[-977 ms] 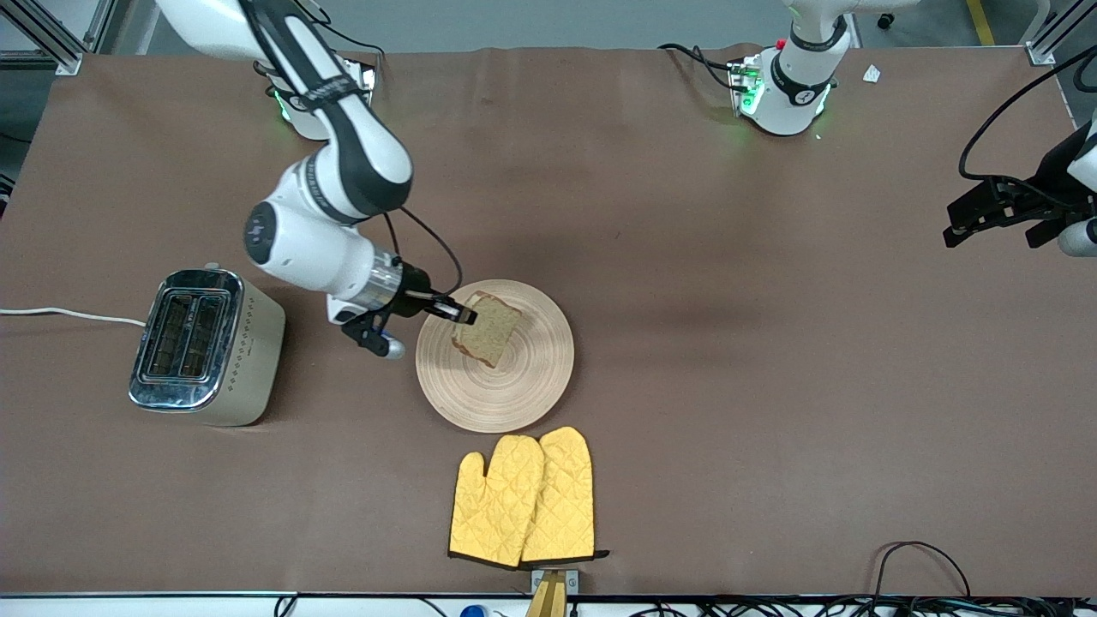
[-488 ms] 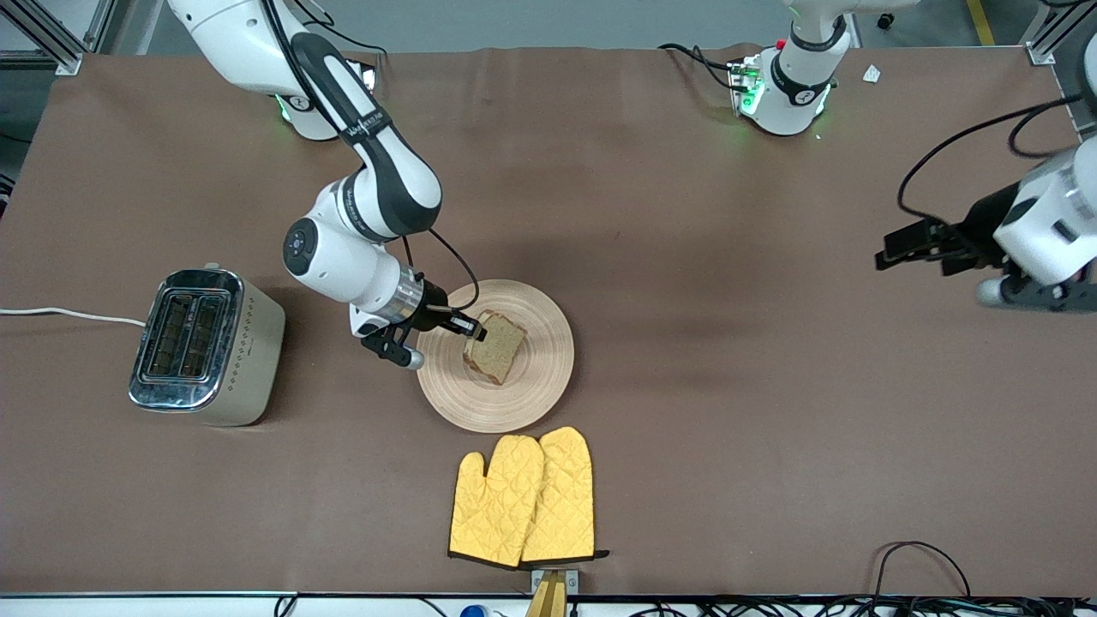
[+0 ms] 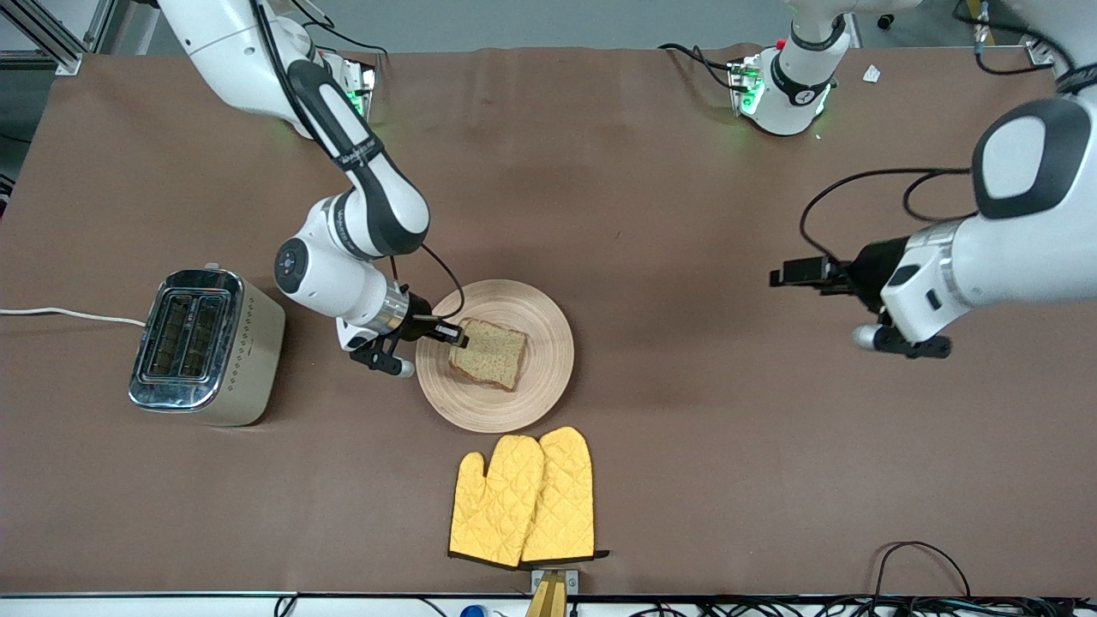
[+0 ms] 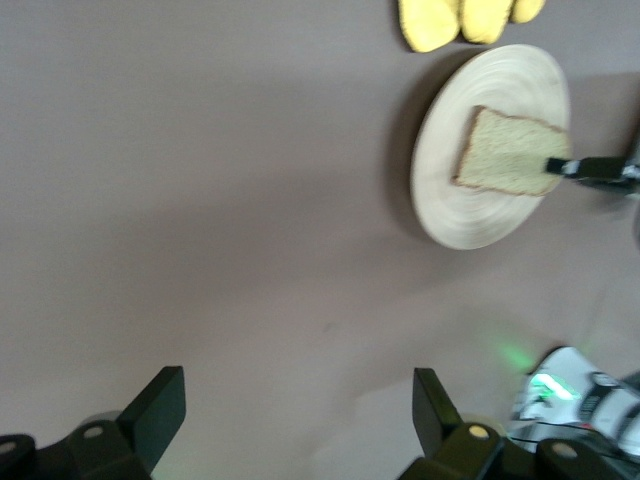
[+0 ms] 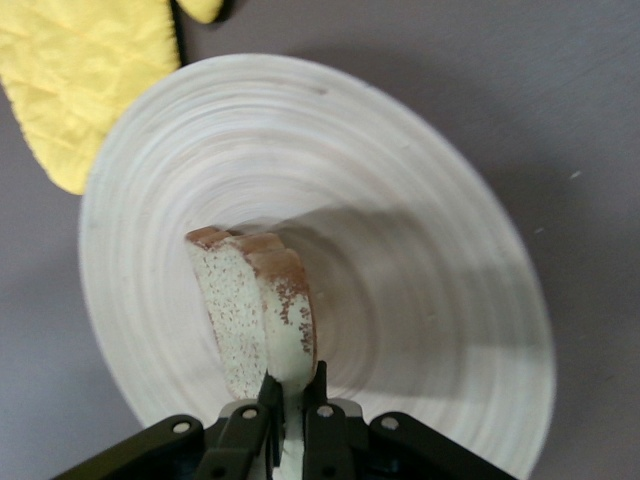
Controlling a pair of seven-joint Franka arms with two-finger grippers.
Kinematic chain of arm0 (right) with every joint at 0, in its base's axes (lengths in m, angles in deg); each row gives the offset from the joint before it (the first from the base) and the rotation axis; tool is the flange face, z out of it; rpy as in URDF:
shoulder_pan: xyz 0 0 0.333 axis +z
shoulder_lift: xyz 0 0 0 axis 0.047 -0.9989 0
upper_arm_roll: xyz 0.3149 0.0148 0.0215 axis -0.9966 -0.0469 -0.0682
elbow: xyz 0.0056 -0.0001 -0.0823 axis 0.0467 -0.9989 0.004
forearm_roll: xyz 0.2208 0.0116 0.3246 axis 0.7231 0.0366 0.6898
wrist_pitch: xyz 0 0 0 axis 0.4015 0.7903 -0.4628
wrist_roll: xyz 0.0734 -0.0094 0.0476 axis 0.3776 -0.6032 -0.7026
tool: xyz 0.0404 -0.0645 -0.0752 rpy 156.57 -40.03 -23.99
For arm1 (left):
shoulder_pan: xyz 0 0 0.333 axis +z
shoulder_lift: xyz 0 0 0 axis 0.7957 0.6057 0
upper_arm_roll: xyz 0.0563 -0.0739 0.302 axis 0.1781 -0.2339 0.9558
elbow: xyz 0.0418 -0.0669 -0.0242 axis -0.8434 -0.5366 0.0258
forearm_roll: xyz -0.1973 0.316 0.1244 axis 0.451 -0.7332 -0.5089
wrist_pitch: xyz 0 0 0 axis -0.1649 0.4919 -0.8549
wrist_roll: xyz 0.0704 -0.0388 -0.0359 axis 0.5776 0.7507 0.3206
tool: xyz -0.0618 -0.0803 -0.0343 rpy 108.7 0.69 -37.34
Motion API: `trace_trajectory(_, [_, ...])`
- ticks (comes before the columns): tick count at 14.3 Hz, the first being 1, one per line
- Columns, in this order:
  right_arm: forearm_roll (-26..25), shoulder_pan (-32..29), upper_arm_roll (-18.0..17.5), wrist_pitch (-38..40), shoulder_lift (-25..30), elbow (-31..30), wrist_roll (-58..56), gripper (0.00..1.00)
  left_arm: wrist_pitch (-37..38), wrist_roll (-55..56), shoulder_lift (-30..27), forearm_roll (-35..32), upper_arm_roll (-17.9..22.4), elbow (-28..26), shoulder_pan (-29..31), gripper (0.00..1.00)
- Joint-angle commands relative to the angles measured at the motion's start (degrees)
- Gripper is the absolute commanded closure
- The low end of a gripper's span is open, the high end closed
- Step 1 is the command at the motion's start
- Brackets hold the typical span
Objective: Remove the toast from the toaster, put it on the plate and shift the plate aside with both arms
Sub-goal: 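Release the toast onto the plate while the left gripper reaches the plate rim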
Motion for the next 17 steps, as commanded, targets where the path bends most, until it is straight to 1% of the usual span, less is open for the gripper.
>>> trace_trajectory(1, [1.64, -2.11, -0.53, 0.18, 0.09, -2.08, -3.86, 1.00, -4.56, 1.62, 4.64, 4.11, 0.09, 0.87, -1.64, 0.00])
trace_trajectory(2, [1.64, -2.29, -0.44, 0.62, 0.09, -2.25, -4.04, 0.98, -6.06, 2.67, 5.87, 5.69, 0.00, 0.69, -2.08, 0.00])
trace_trajectory(3, [1.64, -2.46, -0.35, 1.49, 0.09, -2.26, -4.04, 0.97, -8.34, 3.03, 6.84, 8.23, 0.00, -0.61, -2.52, 0.00])
trace_trajectory(4, [1.55, -3.34, -0.35, 2.81, 0.09, -2.26, -4.04, 0.87, -11.58, 3.03, 7.37, 10.86, 0.00, -2.54, -3.13, 0.00])
trace_trajectory(5, [1.55, -4.56, -0.35, 5.08, 0.17, -2.08, -4.04, 0.64, -15.79, 3.03, 7.64, 13.15, 0.00, -5.00, -4.44, 0.00])
trace_trajectory(6, [1.55, -5.36, -0.35, 7.28, 0.35, -1.82, -4.13, 0.45, -18.97, 3.03, 8.42, 13.87, 0.00, -6.15, -5.94, 0.00])
trace_trajectory(7, [1.55, -5.63, -0.27, 9.39, 0.96, -1.38, -3.52, 0.34, -21.96, 3.21, 10.00, 14.40, -0.08, -6.51, -7.78, 0.00])
trace_trajectory(8, [1.55, -5.72, -0.18, 11.76, 2.10, -0.77, -3.25, 0.21, -24.60, 3.12, 11.84, 16.67, 0.00, -6.69, -9.45, 0.00])
trace_trajectory(10, [1.46, -6.94, 0.00, 15.90, 4.21, 0.11, -2.29, 0.04, -29.61, 2.43, 15.53, 21.76, -0.08, -6.96, -12.35, 0.00])
trace_trajectory(11, [1.20, -7.91, 0.00, 17.40, 5.00, 0.55, -2.28, 0.00, -31.46, 1.98, 16.68, 22.92, -0.08, -6.96, -14.11, 0.00])
trace_trajectory(13, [0.24, -9.92, 0.35, 22.48, 6.76, 1.87, -2.37, 0.00, -34.45, 0.41, 18.62, 23.37, -0.61, -6.87, -16.14, 0.00])
trace_trajectory(15, [-3.88, -11.34, 2.62, 27.06, 10.26, 1.96, -2.11, 0.00, -36.39, -2.05, 20.37, 25.99, -2.71, -6.60, -16.32, 0.00])
trace_trajectory(17, [-8.53, -11.78, 4.73, 31.19, 13.78, 2.40, -1.85, 0.00, -36.93, -6.35, 21.78, 29.07, -3.68, -6.60, -16.41, 0.00])
